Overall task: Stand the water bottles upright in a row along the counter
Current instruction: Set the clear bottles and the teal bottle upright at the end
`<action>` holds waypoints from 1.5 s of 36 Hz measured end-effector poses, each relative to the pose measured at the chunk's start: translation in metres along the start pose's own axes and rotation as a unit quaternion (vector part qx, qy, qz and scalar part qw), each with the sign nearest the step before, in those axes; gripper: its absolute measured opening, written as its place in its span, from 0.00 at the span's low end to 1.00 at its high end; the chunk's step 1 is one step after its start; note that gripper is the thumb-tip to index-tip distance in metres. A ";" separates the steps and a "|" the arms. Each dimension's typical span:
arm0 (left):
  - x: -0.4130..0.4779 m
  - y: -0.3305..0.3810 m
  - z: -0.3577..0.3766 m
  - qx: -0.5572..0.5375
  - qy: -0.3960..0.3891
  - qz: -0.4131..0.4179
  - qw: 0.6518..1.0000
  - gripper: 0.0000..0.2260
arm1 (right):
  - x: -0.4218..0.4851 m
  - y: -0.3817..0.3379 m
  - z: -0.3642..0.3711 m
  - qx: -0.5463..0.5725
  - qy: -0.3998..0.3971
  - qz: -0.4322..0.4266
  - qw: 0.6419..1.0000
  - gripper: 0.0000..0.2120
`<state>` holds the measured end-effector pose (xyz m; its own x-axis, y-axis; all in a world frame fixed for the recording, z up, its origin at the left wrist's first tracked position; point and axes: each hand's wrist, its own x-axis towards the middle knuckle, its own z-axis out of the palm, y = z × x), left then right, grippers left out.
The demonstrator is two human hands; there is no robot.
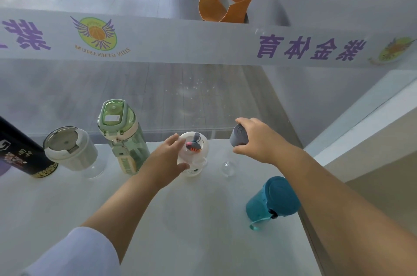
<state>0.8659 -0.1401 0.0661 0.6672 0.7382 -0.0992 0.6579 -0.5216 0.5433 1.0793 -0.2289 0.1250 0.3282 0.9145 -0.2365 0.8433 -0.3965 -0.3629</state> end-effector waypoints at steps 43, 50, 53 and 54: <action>-0.043 0.028 0.043 0.165 -0.130 -0.030 0.977 0.20 | -0.103 0.055 0.027 0.011 0.005 0.117 0.993 0.33; -0.040 0.027 0.041 0.163 -0.128 -0.033 0.978 0.20 | -0.074 0.071 0.011 0.035 -0.003 0.102 0.994 0.32; -0.039 0.027 0.039 0.164 -0.124 -0.034 0.978 0.19 | -0.063 0.077 0.008 0.062 0.007 0.104 0.993 0.32; -0.038 0.026 0.039 0.164 -0.123 -0.033 0.978 0.19 | -0.059 0.078 0.007 0.070 0.010 0.104 0.992 0.32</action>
<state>0.8713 -0.1989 0.0517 0.6562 0.6712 -0.3448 0.7527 -0.6144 0.2366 1.1229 -0.3146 0.1042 0.4987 0.8123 -0.3025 0.6889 -0.5832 -0.4305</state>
